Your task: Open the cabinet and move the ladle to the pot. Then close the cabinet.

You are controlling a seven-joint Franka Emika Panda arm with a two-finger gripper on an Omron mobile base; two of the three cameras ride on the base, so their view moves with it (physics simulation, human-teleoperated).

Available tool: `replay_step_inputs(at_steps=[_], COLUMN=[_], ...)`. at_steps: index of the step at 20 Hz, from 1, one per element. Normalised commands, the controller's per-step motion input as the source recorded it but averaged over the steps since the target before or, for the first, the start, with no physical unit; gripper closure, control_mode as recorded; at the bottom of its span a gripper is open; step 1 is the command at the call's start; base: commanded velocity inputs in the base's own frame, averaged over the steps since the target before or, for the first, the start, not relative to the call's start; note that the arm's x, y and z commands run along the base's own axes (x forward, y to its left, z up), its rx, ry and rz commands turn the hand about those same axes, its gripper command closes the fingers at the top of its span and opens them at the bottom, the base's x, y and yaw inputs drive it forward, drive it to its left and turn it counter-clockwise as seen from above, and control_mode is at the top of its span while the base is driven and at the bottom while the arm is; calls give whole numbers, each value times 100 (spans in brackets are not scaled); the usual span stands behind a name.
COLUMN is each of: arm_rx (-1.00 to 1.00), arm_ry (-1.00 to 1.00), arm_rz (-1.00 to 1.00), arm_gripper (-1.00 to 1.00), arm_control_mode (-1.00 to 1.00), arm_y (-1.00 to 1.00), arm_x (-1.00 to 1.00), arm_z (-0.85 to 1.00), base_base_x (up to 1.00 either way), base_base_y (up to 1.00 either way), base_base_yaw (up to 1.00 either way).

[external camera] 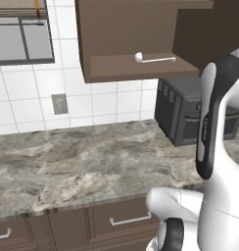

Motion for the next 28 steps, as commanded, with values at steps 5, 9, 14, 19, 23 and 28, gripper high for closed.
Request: replay_step_inputs(at_steps=[5, 9, 14, 19, 23, 28], arm_rx=[24, 20, 28, 32, 30, 24], arm_ry=[0, 0, 1, 4, 2, 0], arm_rz=[-34, -32, -19, -13, -14, -16], arm_gripper=[-100, -100, -100, -100, -100, -100], arm_control_mode=[-100, -100, -100, -100, -100, -100], arm_y=[80, 89, 56, 49, 57, 56], arm_x=[12, 25, 49, 40, 29, 5], arm_z=[1, 5, 22, 32, 21, 5], base_base_x=[0, 0, 0, 0, 0, 0], base_base_y=[0, 0, 0, 0, 0, 0], base_base_yaw=[0, 0, 0, 0, 0, 0])
